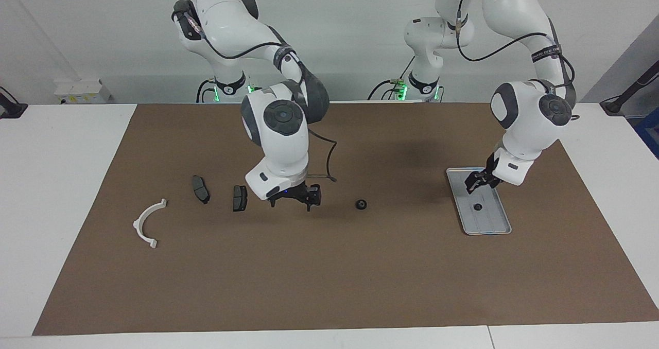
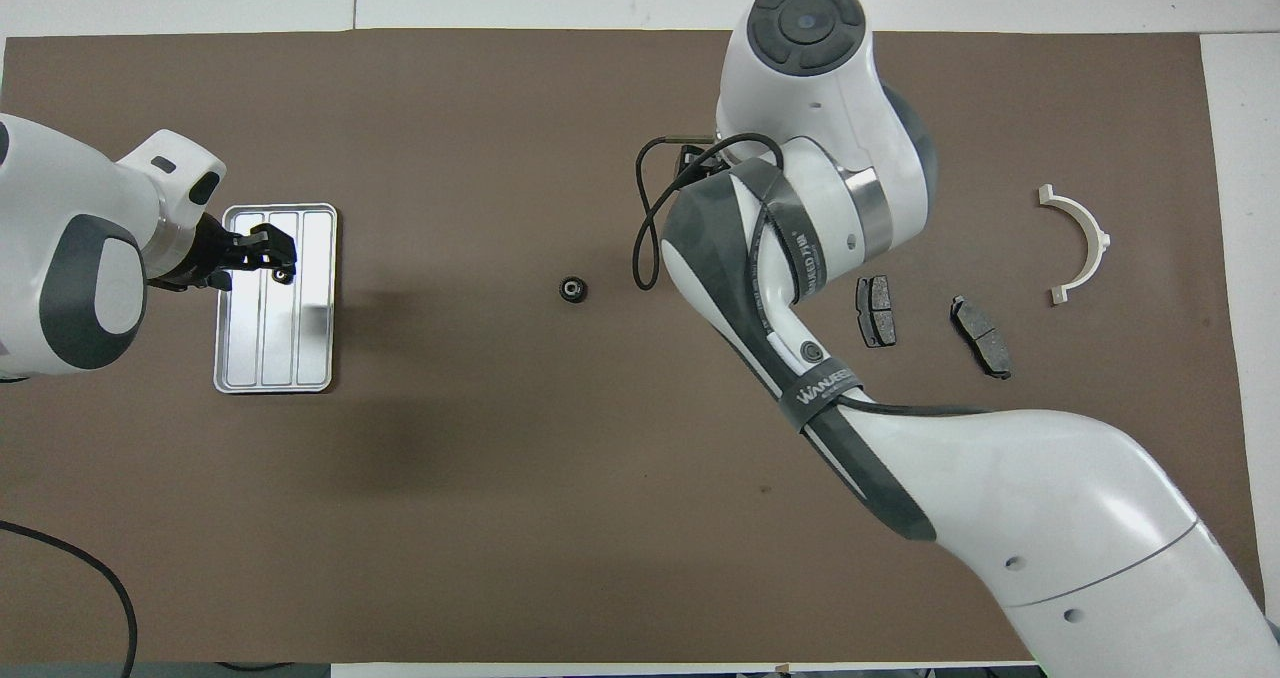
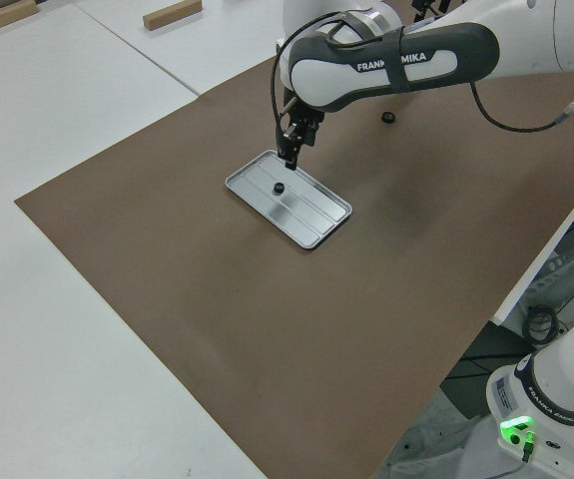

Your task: Place bearing gear from tray to pile

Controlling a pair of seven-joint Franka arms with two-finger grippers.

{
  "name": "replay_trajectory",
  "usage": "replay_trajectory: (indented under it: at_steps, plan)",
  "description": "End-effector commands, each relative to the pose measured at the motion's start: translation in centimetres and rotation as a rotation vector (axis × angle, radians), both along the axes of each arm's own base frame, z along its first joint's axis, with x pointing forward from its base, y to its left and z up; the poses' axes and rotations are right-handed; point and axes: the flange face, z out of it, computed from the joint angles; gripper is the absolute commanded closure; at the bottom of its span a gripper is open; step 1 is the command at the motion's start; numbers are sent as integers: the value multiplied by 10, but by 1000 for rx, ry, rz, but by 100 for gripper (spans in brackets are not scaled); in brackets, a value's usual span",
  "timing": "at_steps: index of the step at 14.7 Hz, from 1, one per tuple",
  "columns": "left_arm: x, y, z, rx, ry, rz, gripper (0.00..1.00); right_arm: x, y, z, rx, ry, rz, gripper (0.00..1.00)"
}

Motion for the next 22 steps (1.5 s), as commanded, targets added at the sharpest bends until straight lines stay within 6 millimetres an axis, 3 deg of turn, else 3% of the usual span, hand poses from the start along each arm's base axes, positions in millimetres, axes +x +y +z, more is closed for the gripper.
replay_trajectory:
  at_steps: [1, 5, 11, 13, 22]
  plan:
    - [5, 6, -20, 5, -34, -26, 35, -12, 49, -20, -9, -27, -17, 0]
    - [14, 8, -48, 10, -60, -22, 45, -38, 106, -50, -9, -29, -64, 0]
    - [15, 17, -65, 12, -54, -31, 49, -56, 159, -91, -27, -71, -111, 0]
    - [14, 18, -67, 12, -50, -29, 50, -59, 169, -106, -42, -77, -123, 0]
    - [4, 11, -78, 12, -43, -22, 57, -74, 193, -122, -45, -84, -157, 0]
